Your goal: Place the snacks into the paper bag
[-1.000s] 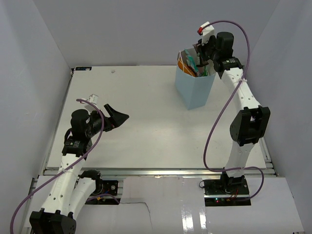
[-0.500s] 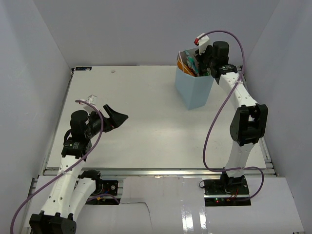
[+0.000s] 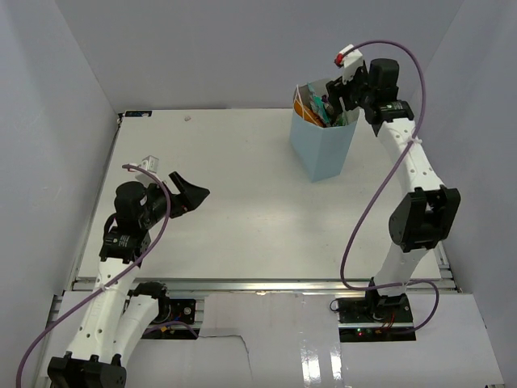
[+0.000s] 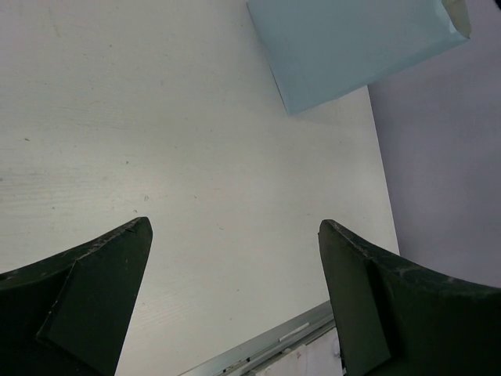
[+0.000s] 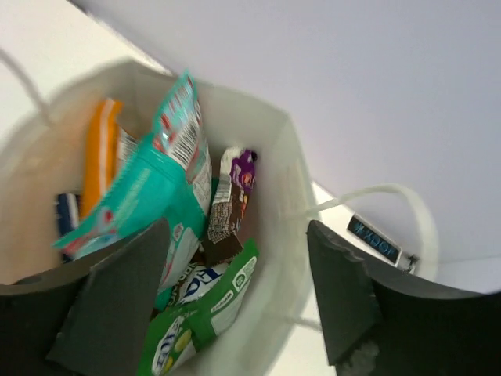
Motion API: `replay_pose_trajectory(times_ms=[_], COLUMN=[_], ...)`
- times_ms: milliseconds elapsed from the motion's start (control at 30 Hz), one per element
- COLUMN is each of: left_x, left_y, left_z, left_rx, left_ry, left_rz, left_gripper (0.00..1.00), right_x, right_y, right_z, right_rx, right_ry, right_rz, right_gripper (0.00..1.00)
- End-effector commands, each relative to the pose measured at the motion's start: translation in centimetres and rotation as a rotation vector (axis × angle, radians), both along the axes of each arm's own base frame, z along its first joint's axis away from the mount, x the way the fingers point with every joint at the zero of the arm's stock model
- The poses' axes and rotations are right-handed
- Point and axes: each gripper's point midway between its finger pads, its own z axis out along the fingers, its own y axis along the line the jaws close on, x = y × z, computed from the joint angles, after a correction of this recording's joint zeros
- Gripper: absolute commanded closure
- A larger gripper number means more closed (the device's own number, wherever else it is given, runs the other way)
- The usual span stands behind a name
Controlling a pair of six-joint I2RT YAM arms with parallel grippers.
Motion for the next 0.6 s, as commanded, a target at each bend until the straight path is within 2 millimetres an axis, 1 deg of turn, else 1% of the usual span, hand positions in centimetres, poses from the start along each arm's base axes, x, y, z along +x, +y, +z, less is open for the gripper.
replay_pose_trajectory(times_ms=[0, 33, 67, 100, 133, 167, 200, 233, 267, 300, 367, 400, 467, 500, 533, 567], left_x=[0.6, 0.8, 0.9, 1.1, 1.2, 1.4, 1.7, 1.8, 2.0, 2.1, 2.4, 2.6, 2.9, 3.0, 3.1, 3.2], left_y=[1.0, 1.2, 1.3, 1.5, 1.7, 1.9, 2.2, 2.4, 2.4, 2.4, 2.1, 2.0, 1.7, 1.5, 1.4, 1.4], left_z=[1.5, 2.0, 2.1, 2.3, 2.5, 3.0, 3.0, 3.2, 3.6, 3.7, 4.1, 4.8, 5.2, 5.6, 5.5, 5.5], left_rx=[0.049, 0.056, 0.06, 0.067, 0.069, 0.068, 0.072, 0.071, 0.07, 0.072, 0.073, 0.078, 0.079, 0.086, 0.092, 0.098], left_ry=[-0.041, -0.054, -0.059, -0.061, -0.067, -0.076, -0.073, -0.078, -0.09, -0.097, -0.107, -0.124, -0.131, -0.144, -0.143, -0.149], left_rz=[0.049, 0.056, 0.063, 0.08, 0.089, 0.105, 0.13, 0.14, 0.143, 0.139, 0.126, 0.116, 0.092, 0.08, 0.072, 0.062], left_gripper=[0.02, 0.02, 0.02, 0.02, 0.02, 0.02, 0.02, 0.02, 0.02, 0.02, 0.02, 0.02, 0.02, 0.02, 0.02, 0.02], right_x=[-4.9, -6.4, -7.6, -8.5, -10.1, -10.9, -11.6, -13.1, -14.1, -15.6, -17.0, -18.3, -19.4, -19.9, -20.6, -20.5], right_y=[1.2, 1.4, 2.1, 2.4, 2.4, 2.5, 2.5, 2.5, 2.6, 2.5, 2.3, 2.1, 1.6, 1.4, 1.1, 0.0], right_z=[10.0, 10.8, 10.8, 10.7, 11.3, 10.0, 9.6, 9.4, 7.7, 8.0, 6.6, 5.0, 3.5, 1.1, 0.7, -0.4], right_rx=[0.08, 0.087, 0.098, 0.108, 0.125, 0.14, 0.166, 0.174, 0.178, 0.182, 0.182, 0.185, 0.187, 0.189, 0.199, 0.192], right_ry=[-0.152, -0.157, -0.142, -0.127, -0.124, -0.079, -0.047, -0.022, 0.026, 0.021, 0.044, 0.072, 0.101, 0.154, 0.165, 0.18], right_rz=[0.106, 0.133, 0.185, 0.204, 0.212, 0.213, 0.207, 0.214, 0.23, 0.238, 0.237, 0.229, 0.203, 0.185, 0.158, 0.086], right_gripper=[0.22, 0.13, 0.07, 0.02, 0.1, 0.1, 0.1, 0.1, 0.1, 0.1, 0.1, 0.1, 0.1, 0.1, 0.1, 0.1])
